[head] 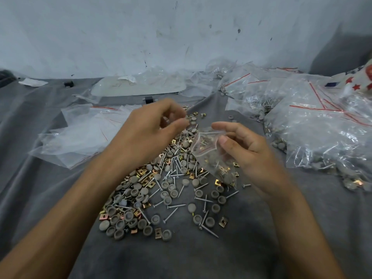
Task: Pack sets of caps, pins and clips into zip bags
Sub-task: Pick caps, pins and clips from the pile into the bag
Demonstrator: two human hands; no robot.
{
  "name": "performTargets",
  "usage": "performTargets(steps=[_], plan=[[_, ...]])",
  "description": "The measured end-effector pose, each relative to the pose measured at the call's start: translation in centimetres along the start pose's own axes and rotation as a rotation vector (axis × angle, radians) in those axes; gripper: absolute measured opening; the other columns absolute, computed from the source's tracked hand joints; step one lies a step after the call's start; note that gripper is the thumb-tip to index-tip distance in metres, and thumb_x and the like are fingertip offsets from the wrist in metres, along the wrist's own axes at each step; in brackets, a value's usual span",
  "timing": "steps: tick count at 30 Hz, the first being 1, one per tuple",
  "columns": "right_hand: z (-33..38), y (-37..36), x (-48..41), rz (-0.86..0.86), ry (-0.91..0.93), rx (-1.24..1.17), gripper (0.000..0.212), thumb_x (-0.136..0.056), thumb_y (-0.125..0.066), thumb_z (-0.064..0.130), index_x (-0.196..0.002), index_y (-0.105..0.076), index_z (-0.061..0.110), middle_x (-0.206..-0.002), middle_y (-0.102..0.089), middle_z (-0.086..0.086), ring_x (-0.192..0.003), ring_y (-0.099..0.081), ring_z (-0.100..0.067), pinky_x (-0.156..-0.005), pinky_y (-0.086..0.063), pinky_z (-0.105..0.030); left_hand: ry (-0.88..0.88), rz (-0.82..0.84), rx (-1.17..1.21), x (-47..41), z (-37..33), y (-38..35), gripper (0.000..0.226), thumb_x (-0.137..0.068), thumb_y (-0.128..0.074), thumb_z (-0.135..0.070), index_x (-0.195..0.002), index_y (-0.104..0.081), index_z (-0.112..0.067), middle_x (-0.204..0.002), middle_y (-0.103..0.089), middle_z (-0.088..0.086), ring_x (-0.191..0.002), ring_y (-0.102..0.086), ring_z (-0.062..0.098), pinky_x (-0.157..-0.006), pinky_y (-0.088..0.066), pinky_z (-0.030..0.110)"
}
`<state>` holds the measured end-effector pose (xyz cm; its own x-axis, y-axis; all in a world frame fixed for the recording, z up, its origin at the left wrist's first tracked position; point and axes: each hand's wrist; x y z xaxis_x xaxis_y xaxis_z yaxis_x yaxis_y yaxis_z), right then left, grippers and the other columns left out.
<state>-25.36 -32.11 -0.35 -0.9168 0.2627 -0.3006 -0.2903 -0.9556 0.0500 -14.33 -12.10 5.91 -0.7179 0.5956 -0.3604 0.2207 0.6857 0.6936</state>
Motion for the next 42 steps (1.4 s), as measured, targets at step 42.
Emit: performTargets(steps=[42], plan=[[-0.4,-0.8,-0.1,0.072,0.008,0.053,0.026,-0.092,-0.064,0.031,-0.114,-0.072,0.043,-0.087,-0.067,0.011,-0.084,-0.065,-0.010,-0.076,-0.056,-0.028,0.037,0.155,0.099,1.4,-0.5,-0.8,0.008,-0.086,-0.071,-0.033,-0.091,-0.068,-0.040,-0.080,-0.068,-0.015,-0.061,-0.057,0.002,-0.059,-0.047,0.021]])
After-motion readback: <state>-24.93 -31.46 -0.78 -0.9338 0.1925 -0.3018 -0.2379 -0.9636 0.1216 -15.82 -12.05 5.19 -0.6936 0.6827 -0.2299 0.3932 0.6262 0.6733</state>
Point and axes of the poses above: each hand's wrist, its own x-axis away from the middle knuckle, its own y-axis out of the back of the hand, z = x × y
